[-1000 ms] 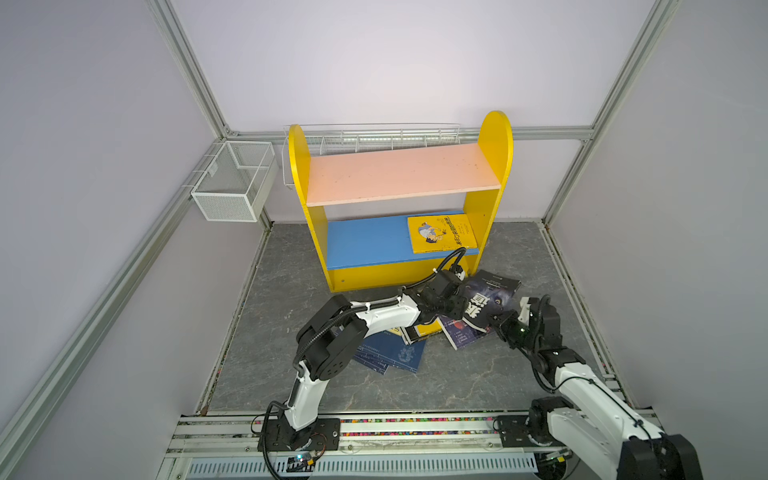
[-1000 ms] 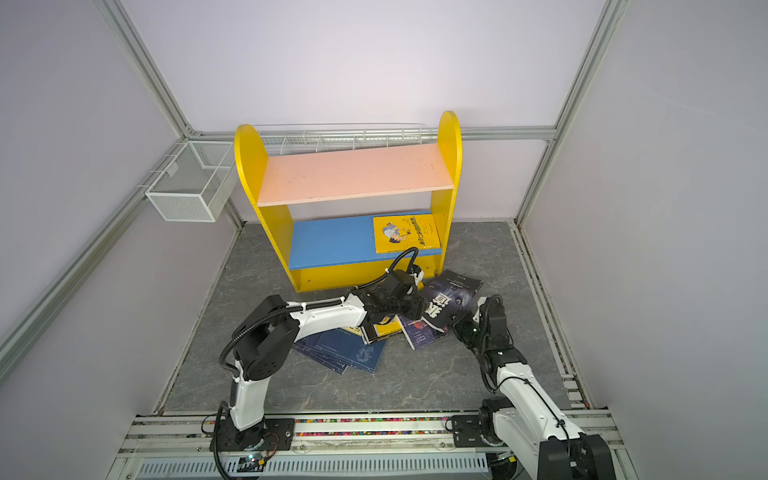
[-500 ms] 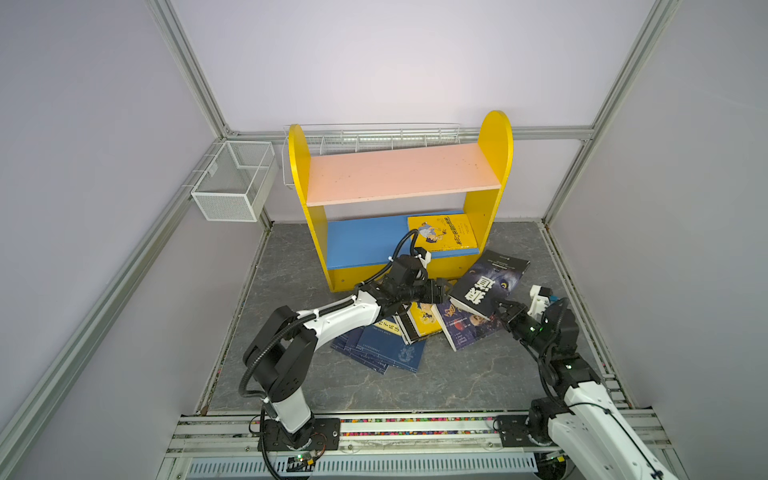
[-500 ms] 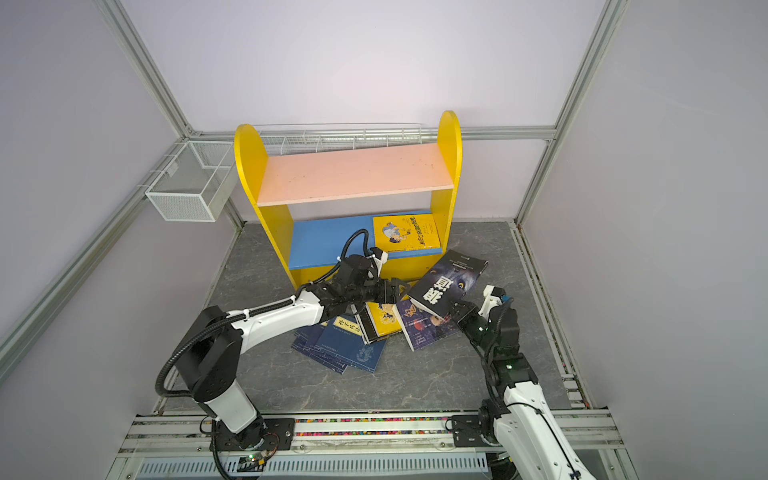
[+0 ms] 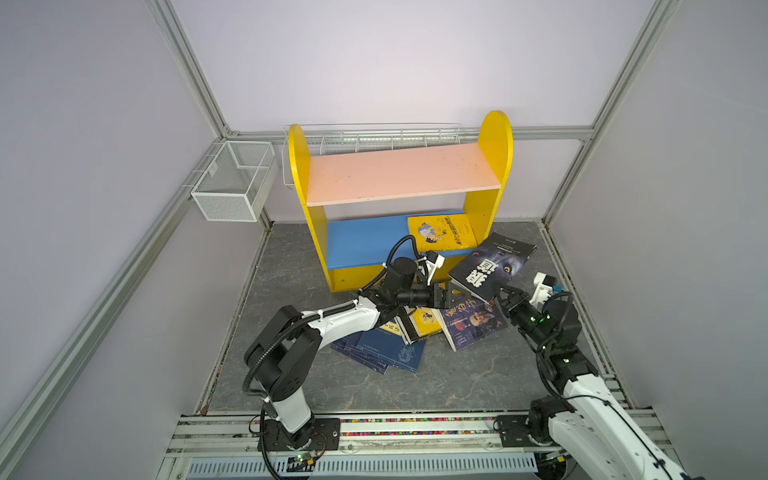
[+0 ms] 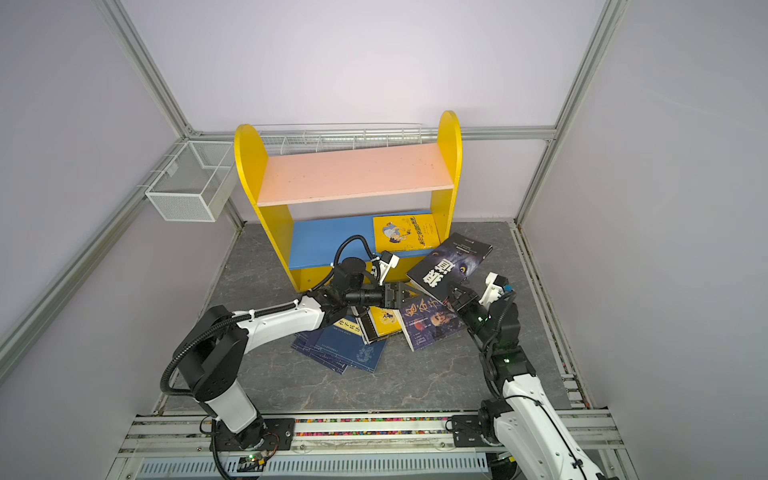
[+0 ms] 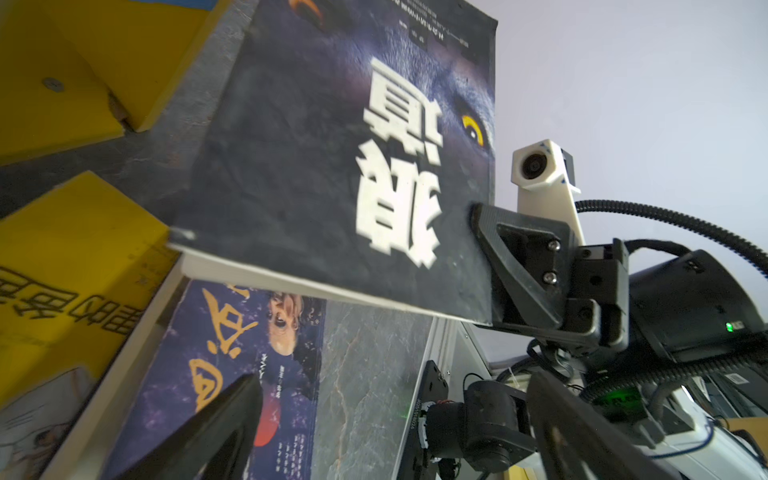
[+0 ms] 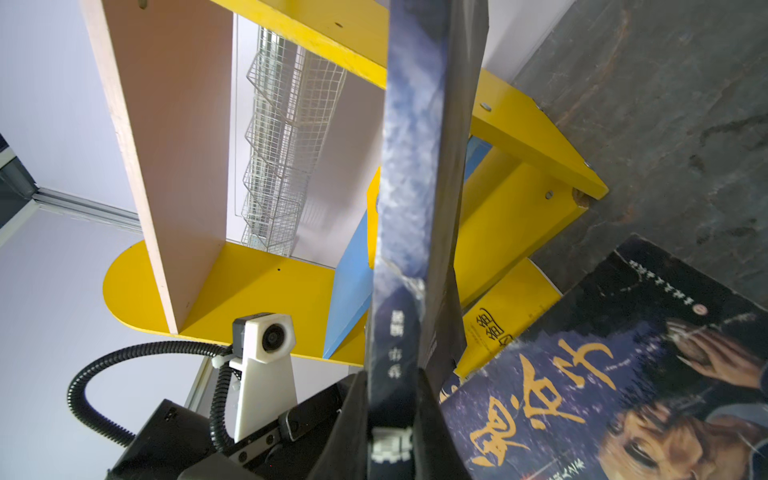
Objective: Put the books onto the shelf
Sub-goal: 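Hold the dark book with the left gripper while the right gripper releases it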
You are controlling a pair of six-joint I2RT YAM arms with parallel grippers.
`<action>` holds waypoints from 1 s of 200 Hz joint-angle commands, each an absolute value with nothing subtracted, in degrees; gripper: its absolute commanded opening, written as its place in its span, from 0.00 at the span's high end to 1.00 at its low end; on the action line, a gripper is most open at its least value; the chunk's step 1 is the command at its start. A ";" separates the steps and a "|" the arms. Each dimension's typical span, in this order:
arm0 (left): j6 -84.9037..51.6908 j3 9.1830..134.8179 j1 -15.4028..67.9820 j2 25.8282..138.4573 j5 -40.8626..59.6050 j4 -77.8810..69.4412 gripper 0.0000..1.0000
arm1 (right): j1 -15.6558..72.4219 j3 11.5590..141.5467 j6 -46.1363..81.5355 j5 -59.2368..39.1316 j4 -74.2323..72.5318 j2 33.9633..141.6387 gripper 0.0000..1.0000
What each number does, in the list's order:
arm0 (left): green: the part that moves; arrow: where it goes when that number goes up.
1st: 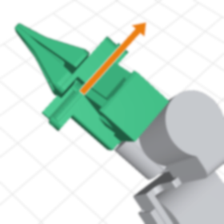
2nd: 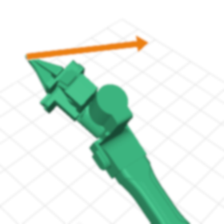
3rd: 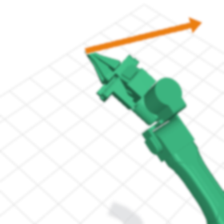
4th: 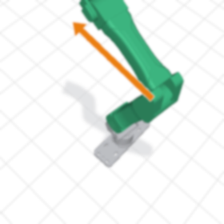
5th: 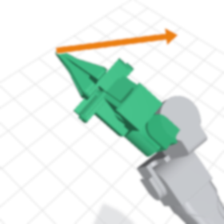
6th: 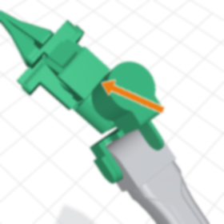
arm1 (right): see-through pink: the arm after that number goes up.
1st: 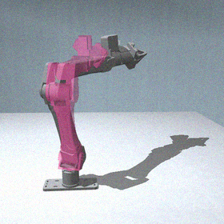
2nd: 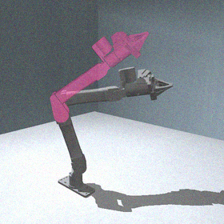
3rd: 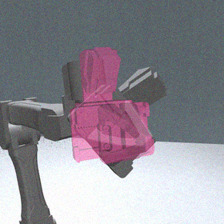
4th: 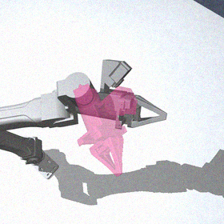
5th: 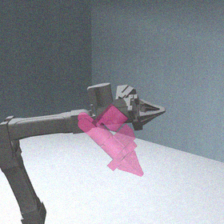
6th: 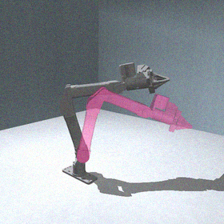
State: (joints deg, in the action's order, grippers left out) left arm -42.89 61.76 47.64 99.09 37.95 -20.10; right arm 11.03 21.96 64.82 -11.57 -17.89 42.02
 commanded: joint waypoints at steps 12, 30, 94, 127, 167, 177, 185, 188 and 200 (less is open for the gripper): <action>-45.63 64.41 47.88 101.31 42.92 -25.71 0.01 | 13.33 25.17 66.63 -8.89 -29.91 42.33 0.94; -46.88 64.76 47.92 101.78 43.42 -28.07 0.01 | 13.61 25.81 66.71 -8.45 -30.56 42.24 0.94; -52.25 70.36 49.13 106.69 43.81 -34.71 0.01 | 14.92 25.71 67.26 -7.27 -30.77 41.23 0.94; -56.79 72.84 49.52 109.90 43.34 -39.72 0.01 | 15.69 25.82 67.19 -6.27 -31.17 40.96 0.94; -58.04 74.44 49.81 110.73 39.56 -39.77 0.05 | 16.33 25.84 67.33 -5.39 -31.90 40.96 0.94; -59.13 74.21 49.81 110.76 37.96 -40.65 0.08 | 16.48 25.60 67.53 -5.11 -32.04 40.90 0.94; -60.32 73.89 49.80 110.74 36.79 -41.75 0.11 | 16.69 25.49 67.57 -4.93 -31.96 40.91 0.94; -60.69 73.68 49.78 110.70 36.31 -42.33 0.13 | 16.77 25.44 67.55 -4.92 -31.87 40.90 0.94; -62.90 72.53 49.73 110.35 34.50 -44.87 0.19 | 16.91 25.24 67.55 -4.73 -31.62 40.74 0.94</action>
